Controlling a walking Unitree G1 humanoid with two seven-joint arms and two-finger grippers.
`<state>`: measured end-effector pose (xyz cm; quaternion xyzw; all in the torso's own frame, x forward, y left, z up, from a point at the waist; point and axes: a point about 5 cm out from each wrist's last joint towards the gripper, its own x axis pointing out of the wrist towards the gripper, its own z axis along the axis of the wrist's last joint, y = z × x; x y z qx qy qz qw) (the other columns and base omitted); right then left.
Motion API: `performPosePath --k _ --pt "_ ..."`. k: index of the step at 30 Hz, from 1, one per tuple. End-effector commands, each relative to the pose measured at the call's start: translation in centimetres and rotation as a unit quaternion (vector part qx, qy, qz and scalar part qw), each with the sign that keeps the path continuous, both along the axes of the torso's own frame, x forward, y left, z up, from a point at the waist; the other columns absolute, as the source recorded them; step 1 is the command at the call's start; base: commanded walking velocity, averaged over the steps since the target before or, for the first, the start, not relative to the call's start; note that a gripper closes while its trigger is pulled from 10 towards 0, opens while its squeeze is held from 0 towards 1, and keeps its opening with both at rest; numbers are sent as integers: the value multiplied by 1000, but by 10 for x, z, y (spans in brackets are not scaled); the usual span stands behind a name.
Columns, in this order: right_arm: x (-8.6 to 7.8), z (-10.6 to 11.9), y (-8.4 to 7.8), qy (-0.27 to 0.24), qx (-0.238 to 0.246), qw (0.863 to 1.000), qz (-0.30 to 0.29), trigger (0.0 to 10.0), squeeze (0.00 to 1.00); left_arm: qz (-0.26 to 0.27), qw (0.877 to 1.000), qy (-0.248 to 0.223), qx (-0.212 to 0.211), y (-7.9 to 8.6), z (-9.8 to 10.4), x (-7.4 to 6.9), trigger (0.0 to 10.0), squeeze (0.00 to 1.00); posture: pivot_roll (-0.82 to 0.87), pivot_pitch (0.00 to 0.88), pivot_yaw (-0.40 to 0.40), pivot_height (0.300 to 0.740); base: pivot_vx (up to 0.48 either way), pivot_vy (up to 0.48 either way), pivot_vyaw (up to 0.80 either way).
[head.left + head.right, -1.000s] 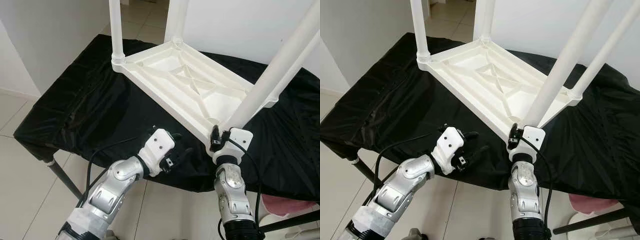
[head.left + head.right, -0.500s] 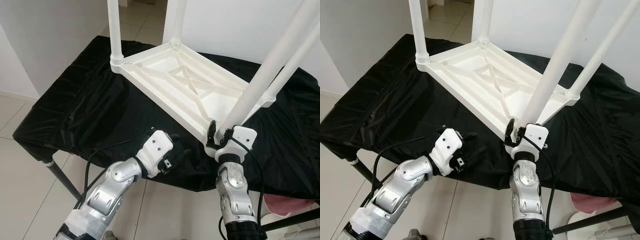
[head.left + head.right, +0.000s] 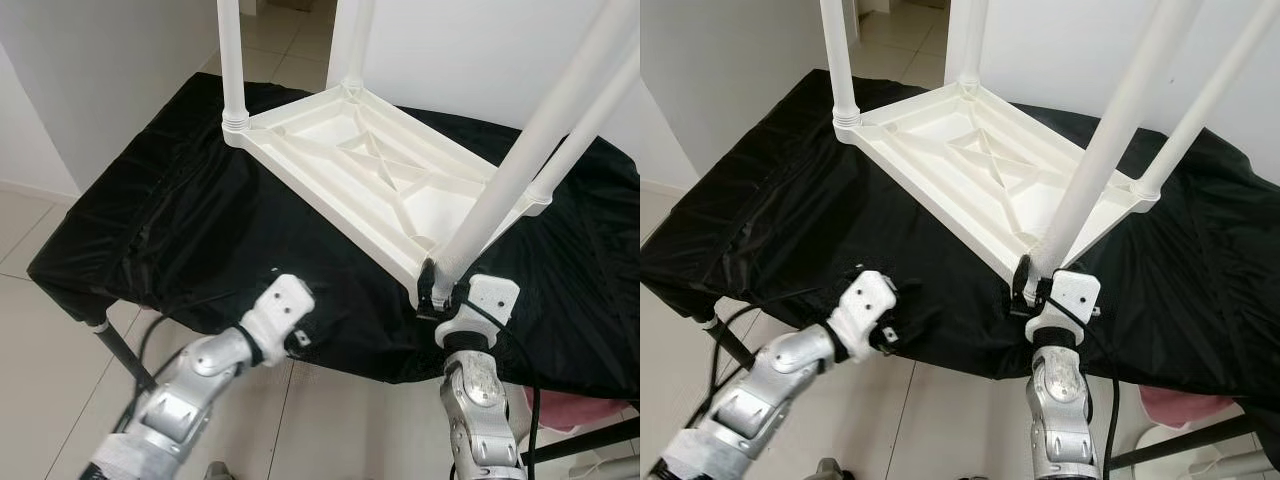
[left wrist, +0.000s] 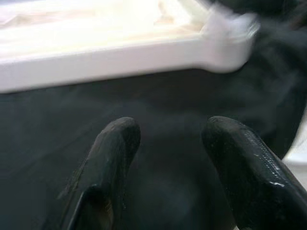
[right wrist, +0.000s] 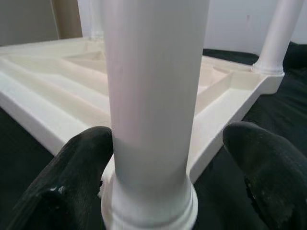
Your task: Building children table
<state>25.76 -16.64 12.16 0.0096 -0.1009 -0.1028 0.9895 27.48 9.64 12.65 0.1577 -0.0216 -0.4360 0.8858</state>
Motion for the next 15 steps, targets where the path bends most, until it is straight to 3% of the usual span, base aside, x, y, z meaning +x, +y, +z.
performPosePath --k 1,5,10,13,15 --pt "-3 -2 -2 4 -7 1000 0 10000 0 -65 998 9 22 0 -1 -1 10000 0 61 72 -83 740 0 0 0" --pt "-5 -4 0 10 -3 1000 8 10000 0 -47 998 -5 48 17 7 21 10000 0 48 78 -70 740 0 0 0" --pt "-4 -2 -3 6 -5 1000 -3 10000 0 -40 997 -11 64 22 13 40 10000 0 36 81 -59 740 0 0 0" --pt "-3 -1 -9 3 -8 1000 -16 10000 0 -32 997 -14 63 25 19 50 10000 0 29 83 -55 740 0 0 0" --pt "-2 2 -21 -1 -8 999 -48 10000 0 -17 998 -22 60 28 29 64 10000 0 14 86 -45 740 0 0 0"
